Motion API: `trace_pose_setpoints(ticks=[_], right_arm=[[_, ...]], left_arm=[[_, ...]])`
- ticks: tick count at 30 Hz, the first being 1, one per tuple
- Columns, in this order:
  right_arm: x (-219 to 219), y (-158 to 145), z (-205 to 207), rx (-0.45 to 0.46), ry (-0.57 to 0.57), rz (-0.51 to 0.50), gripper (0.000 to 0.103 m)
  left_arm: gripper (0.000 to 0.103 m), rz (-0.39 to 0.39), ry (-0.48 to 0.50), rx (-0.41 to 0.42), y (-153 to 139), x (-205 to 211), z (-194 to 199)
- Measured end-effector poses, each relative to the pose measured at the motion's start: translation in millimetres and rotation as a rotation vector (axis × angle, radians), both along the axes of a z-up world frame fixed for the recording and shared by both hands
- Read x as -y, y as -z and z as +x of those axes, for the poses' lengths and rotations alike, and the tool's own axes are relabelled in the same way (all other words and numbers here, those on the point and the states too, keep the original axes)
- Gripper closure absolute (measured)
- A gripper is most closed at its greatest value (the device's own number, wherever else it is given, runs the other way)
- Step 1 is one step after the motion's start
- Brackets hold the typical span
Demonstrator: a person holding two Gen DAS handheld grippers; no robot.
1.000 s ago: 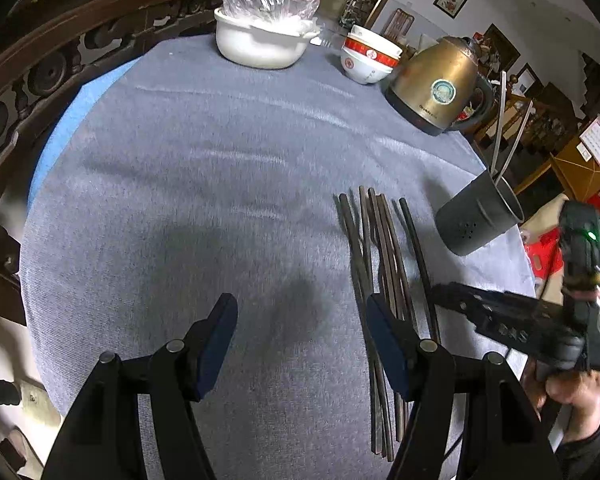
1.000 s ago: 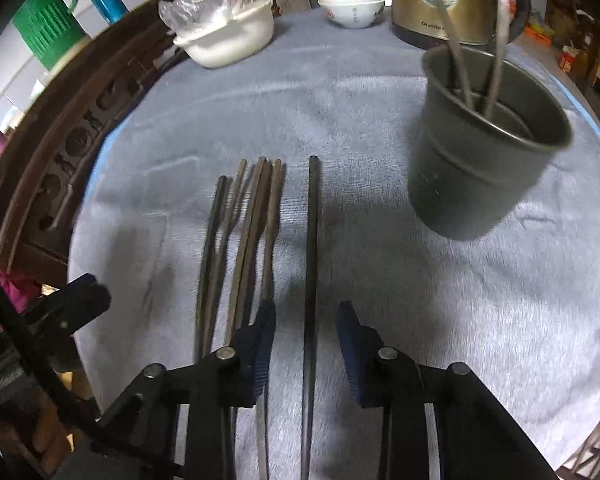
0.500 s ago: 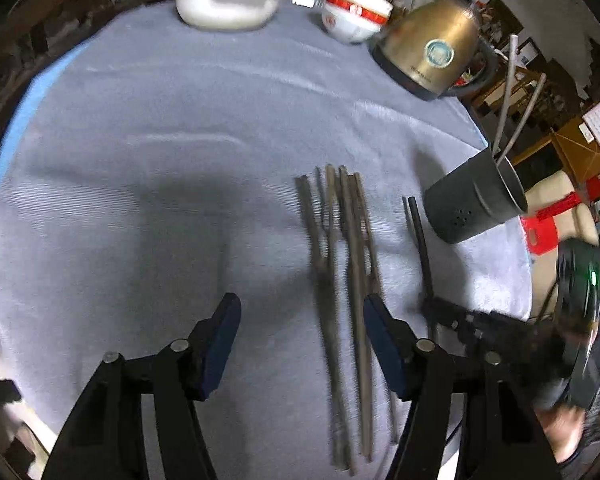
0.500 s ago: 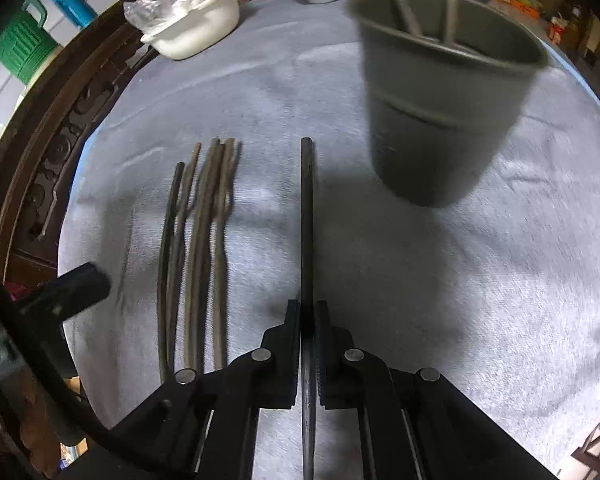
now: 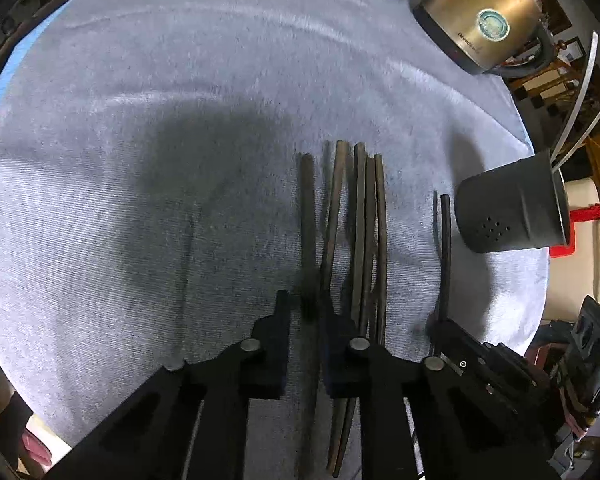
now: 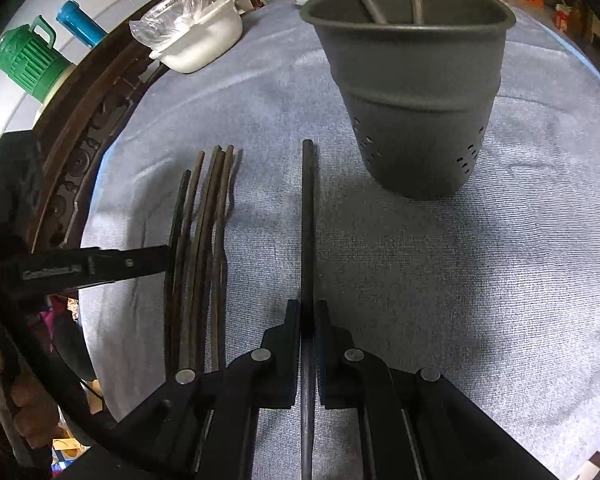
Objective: Organize utensils
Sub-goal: 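Grasp a dark chopstick with the right tool while the left tool grasps another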
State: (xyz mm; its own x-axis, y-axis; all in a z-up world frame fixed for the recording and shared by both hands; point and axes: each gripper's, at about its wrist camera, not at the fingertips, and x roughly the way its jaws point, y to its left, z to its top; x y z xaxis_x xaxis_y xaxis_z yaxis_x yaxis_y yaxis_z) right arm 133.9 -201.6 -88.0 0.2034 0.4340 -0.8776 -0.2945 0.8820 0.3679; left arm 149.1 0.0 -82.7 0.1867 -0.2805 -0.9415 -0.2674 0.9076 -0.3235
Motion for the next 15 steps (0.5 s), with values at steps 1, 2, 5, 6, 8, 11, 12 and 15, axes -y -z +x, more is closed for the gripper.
trace_pose_setpoints(ticks=[1,2,5,6,8,11,12,15], right_arm=[[1,0,0,0.0,-0.002,0.003,0.096],[1,0,-1,-0.001,-0.005,0.005,0.096],[1,1,1,-0.005,-0.016,0.001,0.096],[1,0,2,-0.008,-0.022,-0.003,0.096],[-7,1,5,-0.016,-0.041,-0.021,0.095],[-14,1,10,-0.037,-0.067,-0.05,0.094],[-15,1,12,-0.05,-0.075,-0.061,0.093],[-24,0,20,-0.095,-0.108,-0.111,0.093]], left_arm=[[0.096,0.006,0.0,-0.006,0,1,2],[0.096,0.002,-0.002,-0.012,1,0,2],[0.097,0.007,0.024,-0.023,1,-1,3],[0.097,0.018,0.039,-0.03,-1,-5,0],[0.097,0.036,0.071,-0.053,-2,-8,-1],[0.096,0.057,0.141,-0.089,-2,-10,2],[0.096,0.064,0.165,-0.101,-2,-9,4],[0.092,0.085,0.215,-0.15,-1,-7,16]])
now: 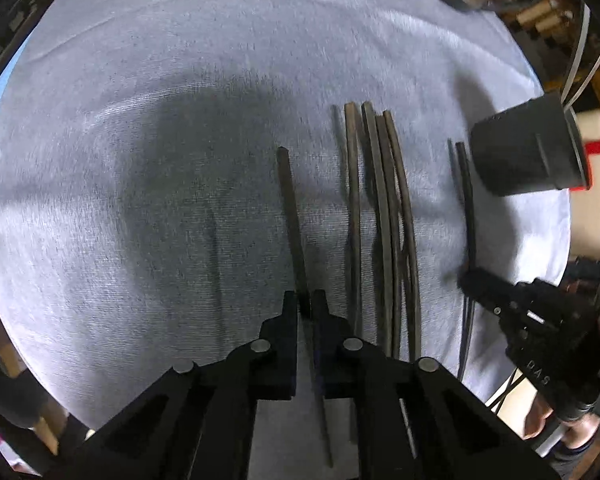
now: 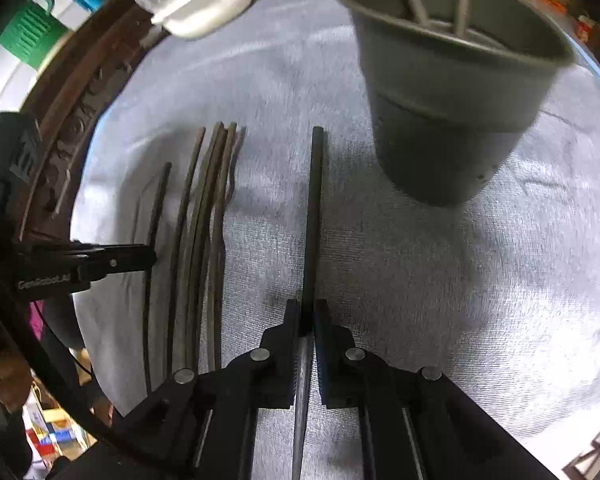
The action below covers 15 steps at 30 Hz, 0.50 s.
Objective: Organize utensils
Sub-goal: 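Grasp a dark chopstick with the right tool while the left tool grasps another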
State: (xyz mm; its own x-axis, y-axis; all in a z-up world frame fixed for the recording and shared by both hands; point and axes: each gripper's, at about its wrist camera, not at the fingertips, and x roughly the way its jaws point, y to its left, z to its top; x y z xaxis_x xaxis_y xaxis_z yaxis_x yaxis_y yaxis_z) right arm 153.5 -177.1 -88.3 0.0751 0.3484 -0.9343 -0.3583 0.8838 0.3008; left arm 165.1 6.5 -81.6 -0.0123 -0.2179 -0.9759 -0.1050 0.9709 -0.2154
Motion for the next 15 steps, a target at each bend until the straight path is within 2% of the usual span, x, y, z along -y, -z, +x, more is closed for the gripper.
trace_pose_setpoints(ticks=[2,8,12,15], right_arm=[[-8,0,5,-0.025,-0.018,-0.039,0.093],[-27,1,15,-0.078,-0.042,-0.144,0.093],[-42,0,19,-0.065,-0.066,-0.204,0.094],[-50,-2,14,-0.062,-0.07,-0.22,0.096]], left_arm=[[0.093,0.015,0.018,-0.039,6,1,6],[0.094,-0.007,0.031,-0.012,5,-8,4],[0.095,-0.059,0.055,-0.019,9,-19,3],[0.096,-0.012,0.101,-0.025,8,-35,7]])
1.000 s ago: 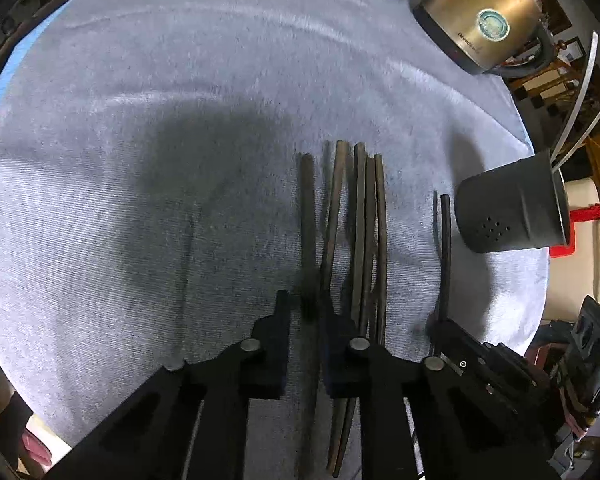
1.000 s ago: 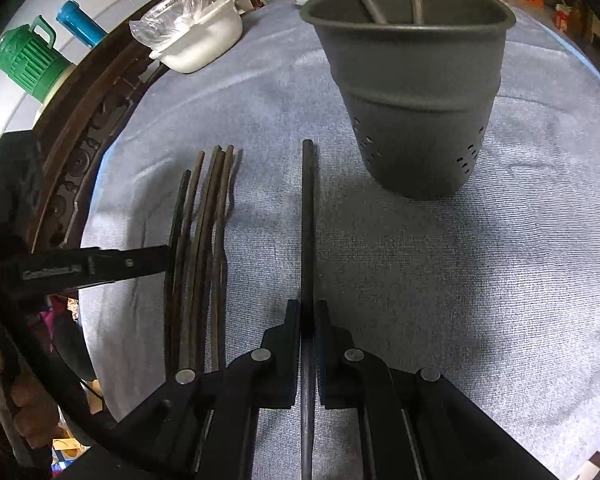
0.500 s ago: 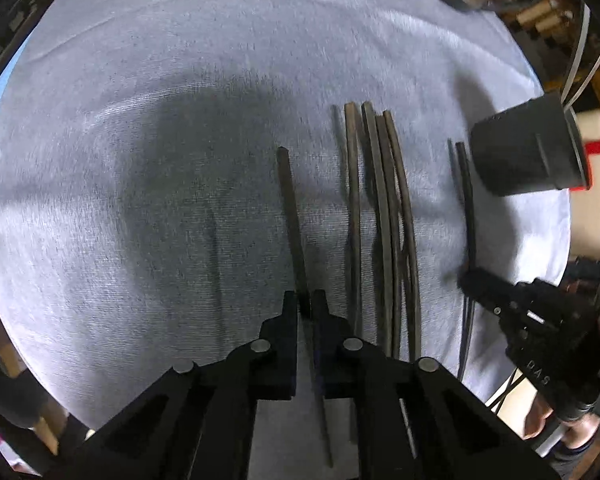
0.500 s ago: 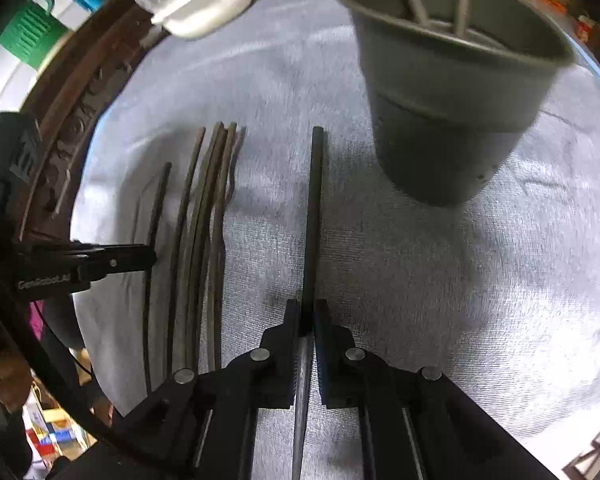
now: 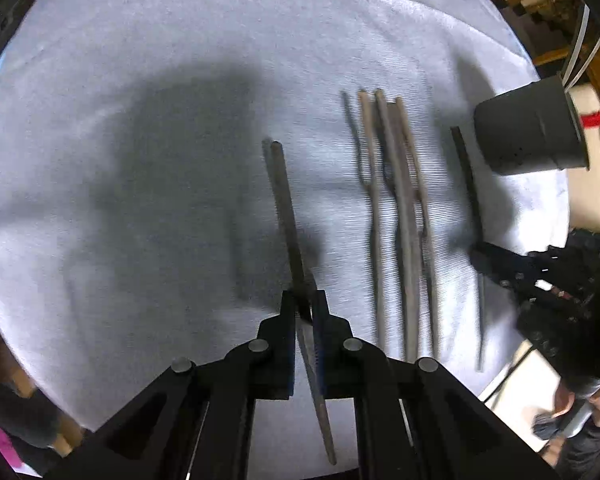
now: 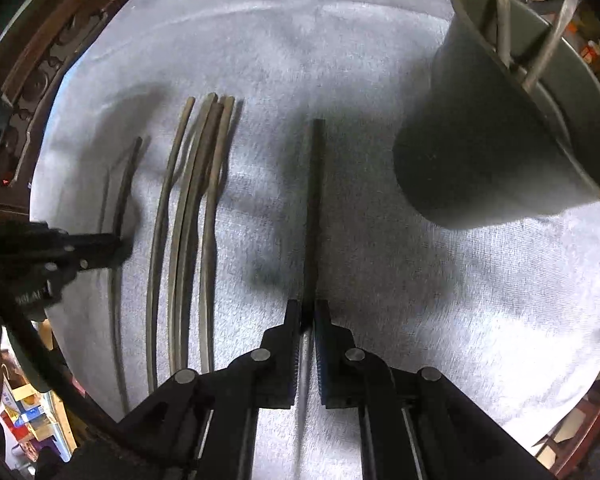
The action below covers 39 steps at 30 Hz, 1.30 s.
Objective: Organize utensils
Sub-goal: 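Grasp a dark chopstick with the right tool while the left tool grasps another, then lift both held chopsticks upright and carry them toward the gray cup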
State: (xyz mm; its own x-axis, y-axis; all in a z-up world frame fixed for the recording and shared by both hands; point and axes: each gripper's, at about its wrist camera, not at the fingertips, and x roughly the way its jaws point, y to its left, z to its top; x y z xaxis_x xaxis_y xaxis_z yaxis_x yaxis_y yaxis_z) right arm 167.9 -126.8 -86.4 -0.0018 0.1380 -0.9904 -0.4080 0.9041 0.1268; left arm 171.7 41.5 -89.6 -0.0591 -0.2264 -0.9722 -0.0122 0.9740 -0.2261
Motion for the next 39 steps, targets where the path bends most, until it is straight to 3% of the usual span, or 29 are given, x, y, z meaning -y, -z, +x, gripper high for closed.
trace_pose_setpoints(ticks=[5,8,15,20,23,26,30,34,39], right_arm=[[12,3,-5,-0.05,0.101,0.059,0.094],[8,4,-3,-0.078,0.1,0.043,0.094],[-5,1,8,-0.091,0.076,-0.007,0.092],[-17,2,11,-0.063,0.019,-0.047,0.094],[-26,-3,5,-0.017,-0.031,-0.066,0.096],[-23,-12,-5,0.013,-0.019,-0.002,0.096],[-10,-42,-23,0.103,0.016,0.108,0.096],[10,-75,-42,0.237,0.071,0.211,0.096],[43,-96,-59,0.427,0.16,0.315,0.096]], left_arm=[[0.097,0.068,0.111,-0.031,3,-4,10],[0.096,0.089,0.135,-0.056,2,1,15],[0.095,0.09,0.126,-0.086,8,2,28],[0.097,0.108,0.142,-0.064,8,9,27],[0.097,0.072,0.109,-0.052,9,17,18],[0.097,0.029,0.061,-0.044,4,7,6],[0.097,-0.06,-0.028,0.064,-19,-10,-9],[0.097,-0.115,-0.141,0.262,-59,-30,-24],[0.097,-0.084,-0.26,0.472,-84,-45,-44]])
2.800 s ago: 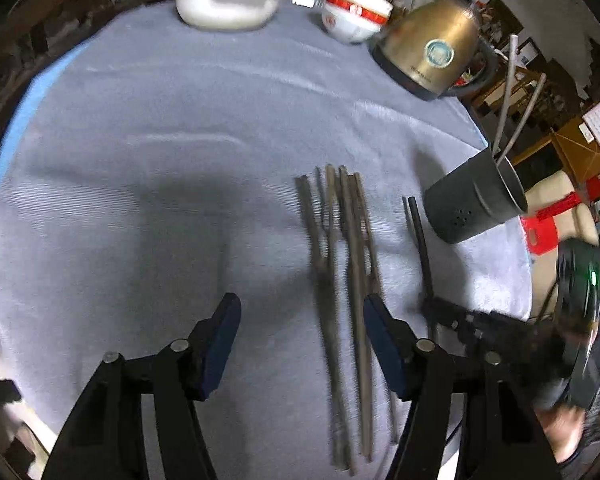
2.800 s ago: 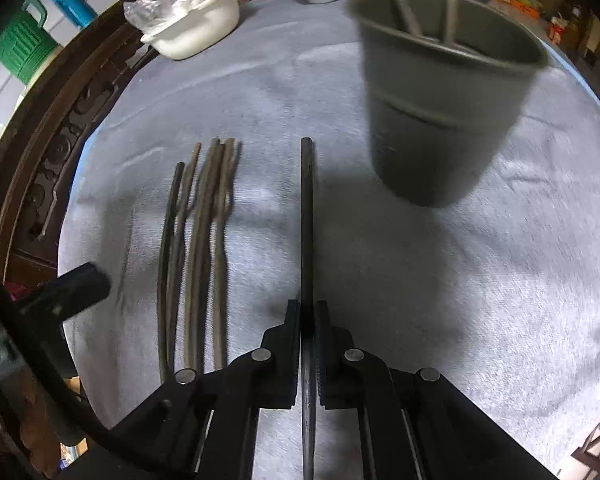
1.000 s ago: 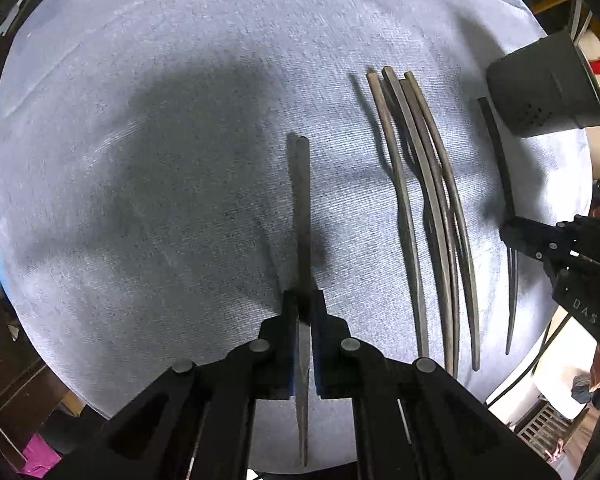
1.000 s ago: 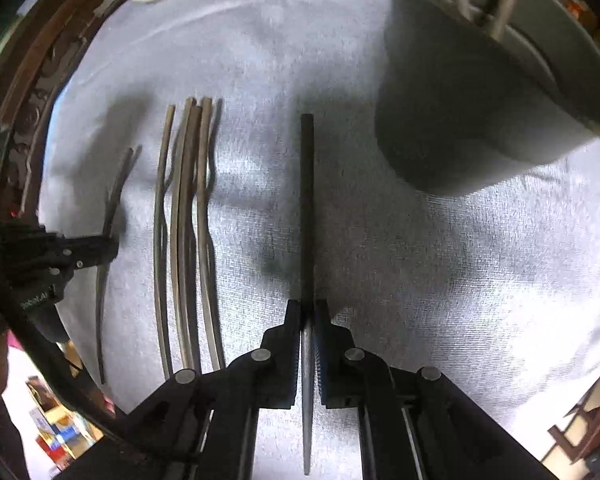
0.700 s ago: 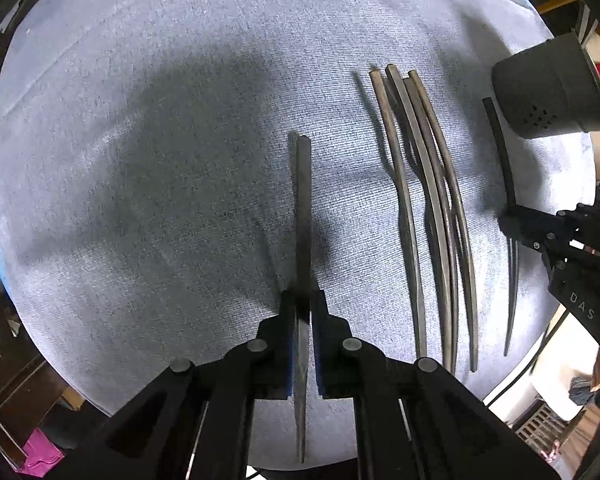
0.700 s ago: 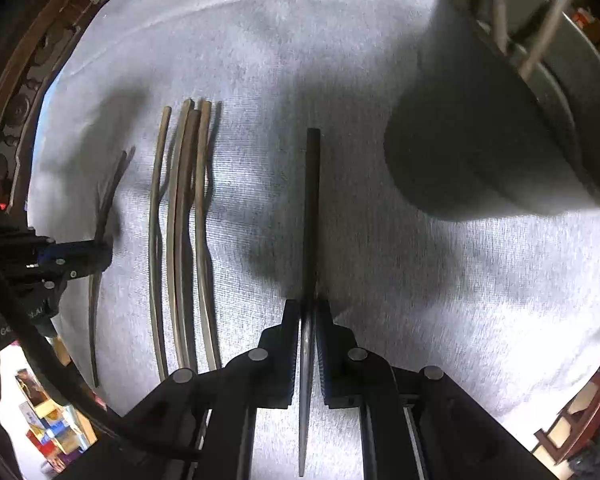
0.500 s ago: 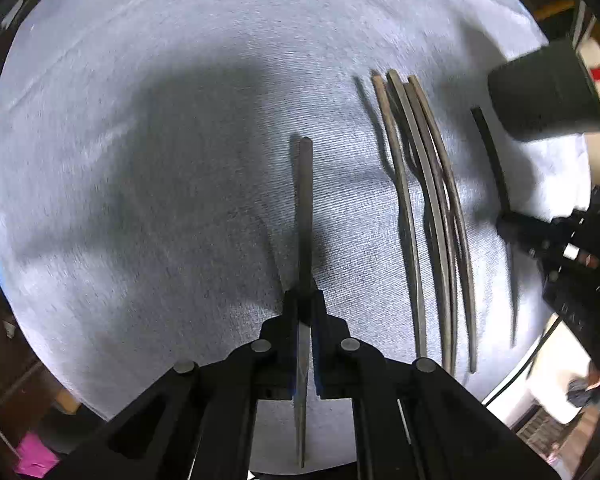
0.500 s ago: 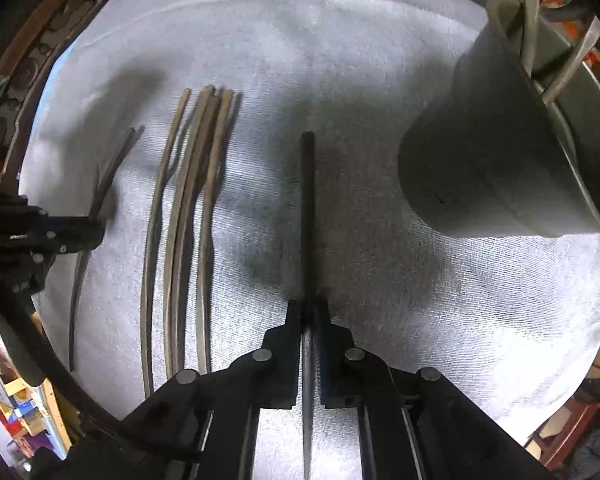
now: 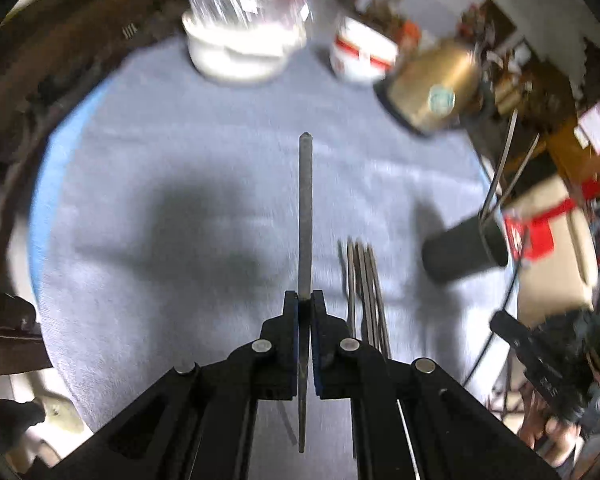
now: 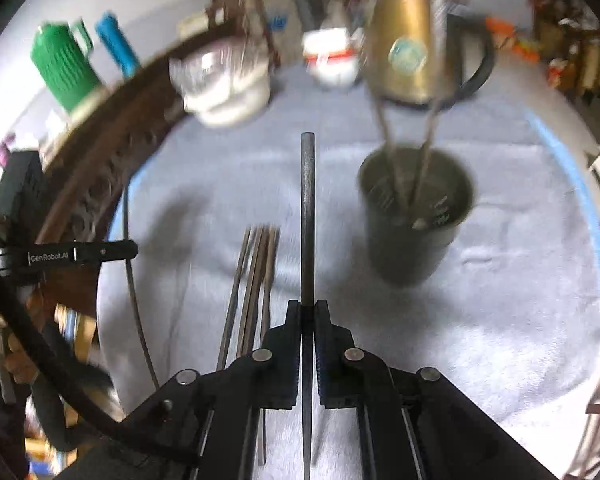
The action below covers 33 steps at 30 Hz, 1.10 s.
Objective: Organize utensils
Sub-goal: 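Lift both held chopsticks upright and carry them toward the gray cup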
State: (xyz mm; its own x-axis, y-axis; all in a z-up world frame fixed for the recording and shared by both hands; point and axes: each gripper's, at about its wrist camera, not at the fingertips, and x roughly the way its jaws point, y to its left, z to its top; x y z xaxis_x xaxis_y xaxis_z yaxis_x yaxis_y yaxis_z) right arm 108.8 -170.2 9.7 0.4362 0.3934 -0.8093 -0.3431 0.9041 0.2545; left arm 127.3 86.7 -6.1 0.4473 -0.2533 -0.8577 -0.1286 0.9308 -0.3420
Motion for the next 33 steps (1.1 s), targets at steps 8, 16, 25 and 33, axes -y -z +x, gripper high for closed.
trace_pose_setpoints(ticks=[8,16,25,33], right_arm=[[39,-20,-22,0.295,0.172,0.079,0.096],[56,-22,-38,0.45,0.264,0.058,0.096],[70,-15,-57,0.474,0.289,0.039,0.096],[72,-20,-70,0.481,0.27,0.047,0.096]], left_arm=[[0.097,0.068,-0.107,0.274,-26,20,-29],[0.097,0.17,-0.128,0.398,-32,36,-47],[0.097,0.199,-0.131,0.428,-36,35,-60],[0.097,0.176,-0.152,0.413,-36,28,-63]])
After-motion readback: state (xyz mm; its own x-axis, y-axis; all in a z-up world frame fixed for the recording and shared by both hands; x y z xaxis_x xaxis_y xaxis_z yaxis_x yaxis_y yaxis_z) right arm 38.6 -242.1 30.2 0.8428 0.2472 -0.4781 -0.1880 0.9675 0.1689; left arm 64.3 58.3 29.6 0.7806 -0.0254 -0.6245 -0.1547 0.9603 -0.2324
